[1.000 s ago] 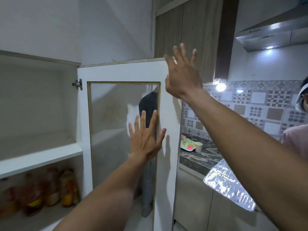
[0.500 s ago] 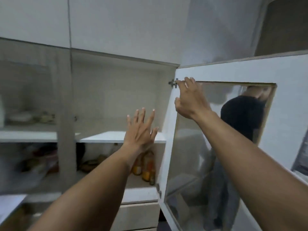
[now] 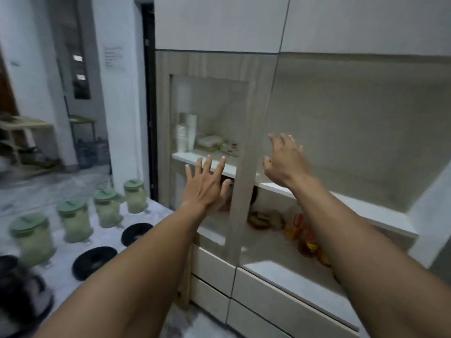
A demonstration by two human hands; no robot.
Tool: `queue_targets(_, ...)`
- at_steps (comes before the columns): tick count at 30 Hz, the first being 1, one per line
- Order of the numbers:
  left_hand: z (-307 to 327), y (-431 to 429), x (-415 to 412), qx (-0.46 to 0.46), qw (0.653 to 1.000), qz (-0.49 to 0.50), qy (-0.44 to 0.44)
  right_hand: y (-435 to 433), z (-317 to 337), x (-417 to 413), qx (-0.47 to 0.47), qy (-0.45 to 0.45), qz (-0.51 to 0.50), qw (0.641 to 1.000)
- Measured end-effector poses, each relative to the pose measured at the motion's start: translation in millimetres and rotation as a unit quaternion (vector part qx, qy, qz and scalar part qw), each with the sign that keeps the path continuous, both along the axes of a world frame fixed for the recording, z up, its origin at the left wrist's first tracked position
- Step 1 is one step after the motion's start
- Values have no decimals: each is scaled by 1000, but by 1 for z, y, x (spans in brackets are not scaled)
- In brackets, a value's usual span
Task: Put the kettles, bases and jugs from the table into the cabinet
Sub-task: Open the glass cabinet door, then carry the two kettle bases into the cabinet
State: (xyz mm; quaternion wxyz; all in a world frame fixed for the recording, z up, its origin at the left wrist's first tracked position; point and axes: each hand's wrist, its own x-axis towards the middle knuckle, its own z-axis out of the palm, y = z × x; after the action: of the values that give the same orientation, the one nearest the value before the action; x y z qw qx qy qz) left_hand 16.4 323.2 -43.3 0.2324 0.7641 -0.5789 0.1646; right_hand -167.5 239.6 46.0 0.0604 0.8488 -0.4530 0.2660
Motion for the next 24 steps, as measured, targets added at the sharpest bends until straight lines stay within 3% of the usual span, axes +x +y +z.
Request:
queue_targets(10,-43,34,141,35,990,138,23,-16,-59,188,59,31,147,987)
queue_targets(24,-147,71,269,61,952,271,127,-26,-178,366,146,118,276,943)
